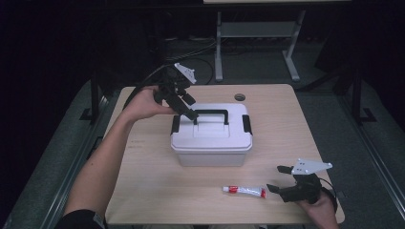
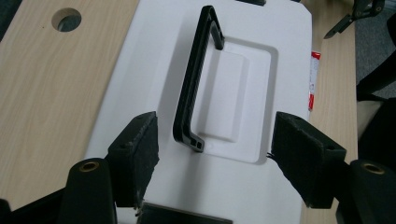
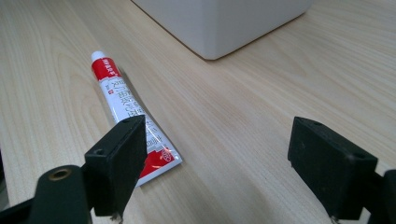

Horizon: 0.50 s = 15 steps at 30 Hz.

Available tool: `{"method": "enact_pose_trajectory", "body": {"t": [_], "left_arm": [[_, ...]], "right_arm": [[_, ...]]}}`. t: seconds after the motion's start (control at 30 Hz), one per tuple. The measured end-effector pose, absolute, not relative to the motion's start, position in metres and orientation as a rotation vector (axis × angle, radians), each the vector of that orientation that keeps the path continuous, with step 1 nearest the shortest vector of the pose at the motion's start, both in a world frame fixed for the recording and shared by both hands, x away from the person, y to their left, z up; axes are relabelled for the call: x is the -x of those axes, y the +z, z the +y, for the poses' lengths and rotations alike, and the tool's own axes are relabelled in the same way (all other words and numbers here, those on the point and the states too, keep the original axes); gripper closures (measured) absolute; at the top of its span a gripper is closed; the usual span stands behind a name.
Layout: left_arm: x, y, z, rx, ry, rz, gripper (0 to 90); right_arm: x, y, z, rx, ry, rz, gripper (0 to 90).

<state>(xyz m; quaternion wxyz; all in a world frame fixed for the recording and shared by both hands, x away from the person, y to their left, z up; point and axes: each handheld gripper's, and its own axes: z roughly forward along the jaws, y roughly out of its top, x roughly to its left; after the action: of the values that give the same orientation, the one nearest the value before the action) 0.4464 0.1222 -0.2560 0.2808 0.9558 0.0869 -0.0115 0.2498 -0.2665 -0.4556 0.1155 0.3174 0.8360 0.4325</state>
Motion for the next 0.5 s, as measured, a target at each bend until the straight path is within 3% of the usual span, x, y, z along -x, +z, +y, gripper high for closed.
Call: {"method": "enact_pose_trajectory", "body": {"t": [0.5], "left_arm": [[-0.466,-0.271,0.101,-2.567,-0.133,0.189,44.9]], "right_arm": [[-0.252,-0.455,-0.265,-0.942,1.258,2.453,19.7]]}}
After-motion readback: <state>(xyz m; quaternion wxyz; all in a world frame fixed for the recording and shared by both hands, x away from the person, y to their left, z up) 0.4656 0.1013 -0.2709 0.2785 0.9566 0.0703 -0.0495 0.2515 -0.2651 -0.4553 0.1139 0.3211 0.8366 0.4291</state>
